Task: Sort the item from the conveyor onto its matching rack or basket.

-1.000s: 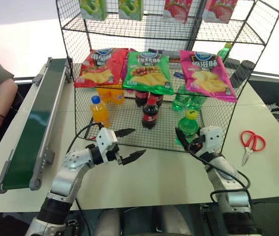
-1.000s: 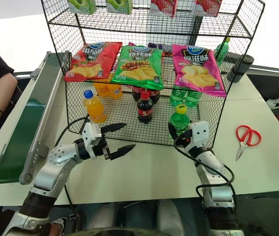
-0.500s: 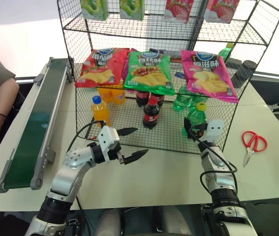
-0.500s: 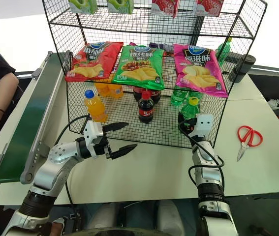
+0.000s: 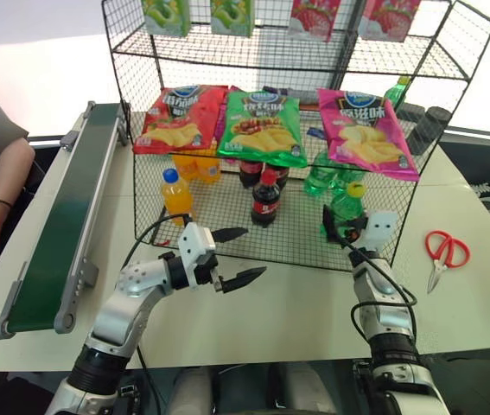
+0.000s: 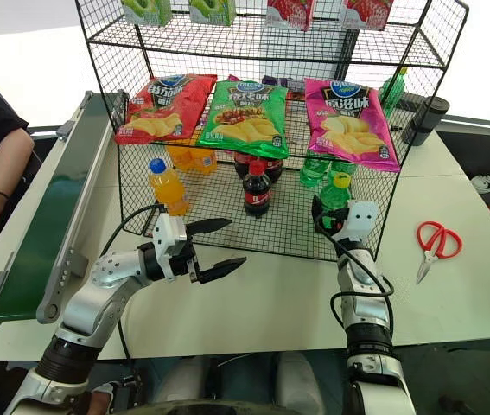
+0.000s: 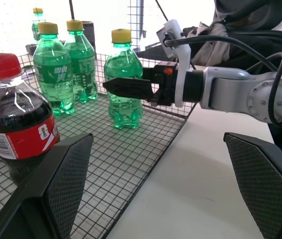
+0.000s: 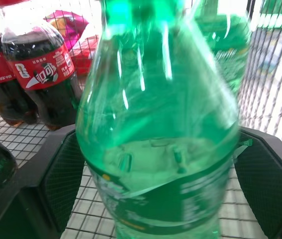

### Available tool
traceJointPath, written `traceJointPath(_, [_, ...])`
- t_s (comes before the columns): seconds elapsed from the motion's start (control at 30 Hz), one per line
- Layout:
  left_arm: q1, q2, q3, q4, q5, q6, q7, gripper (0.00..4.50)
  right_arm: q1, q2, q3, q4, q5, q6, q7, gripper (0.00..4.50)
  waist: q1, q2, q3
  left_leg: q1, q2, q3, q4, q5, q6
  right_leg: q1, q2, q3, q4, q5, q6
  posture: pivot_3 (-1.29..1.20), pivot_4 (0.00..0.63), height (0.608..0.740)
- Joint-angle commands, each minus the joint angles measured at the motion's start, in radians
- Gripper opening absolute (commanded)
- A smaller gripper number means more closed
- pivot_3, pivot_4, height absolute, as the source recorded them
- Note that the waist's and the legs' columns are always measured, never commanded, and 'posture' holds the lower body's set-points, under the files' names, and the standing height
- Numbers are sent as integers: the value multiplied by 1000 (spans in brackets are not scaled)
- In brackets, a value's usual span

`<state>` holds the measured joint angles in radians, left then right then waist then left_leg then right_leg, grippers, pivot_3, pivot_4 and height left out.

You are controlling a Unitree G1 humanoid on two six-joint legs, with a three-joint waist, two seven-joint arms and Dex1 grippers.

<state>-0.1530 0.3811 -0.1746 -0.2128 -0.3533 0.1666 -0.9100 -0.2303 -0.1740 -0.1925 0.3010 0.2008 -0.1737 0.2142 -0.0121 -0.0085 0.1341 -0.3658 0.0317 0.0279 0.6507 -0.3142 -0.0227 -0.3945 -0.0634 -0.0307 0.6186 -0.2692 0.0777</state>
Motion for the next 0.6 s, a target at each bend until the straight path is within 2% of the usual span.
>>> traceJointPath(0.03, [7,3,11,-44,-14,-5,9,4500,42,-22,-2,-138,-19,-3,-9,4460,0,0,0,0,0,0,0,0,0,0,0,0,0,0,0,0,150,740])
traceJointPath(0.23, [9,2,34,-26,0,1,67,4500,160,-59,24,-350,-39,62,14,4460,3,2,0,0,0,-1,-1,0,0,0,0,0,-1,0,0,0,150,740])
traceJointPath(0.37, [5,24,87,8,7,1,109,4500,238,-113,43,-504,-7,128,89,4460,2,2,0,3,0,0,-1,0,0,3,0,0,-1,0,0,0,150,740])
traceJointPath(0.6, [48,147,217,100,19,-7,112,4500,354,-268,0,-709,149,267,276,4460,2,1,0,8,0,0,-2,0,0,6,1,0,0,0,0,0,150,740])
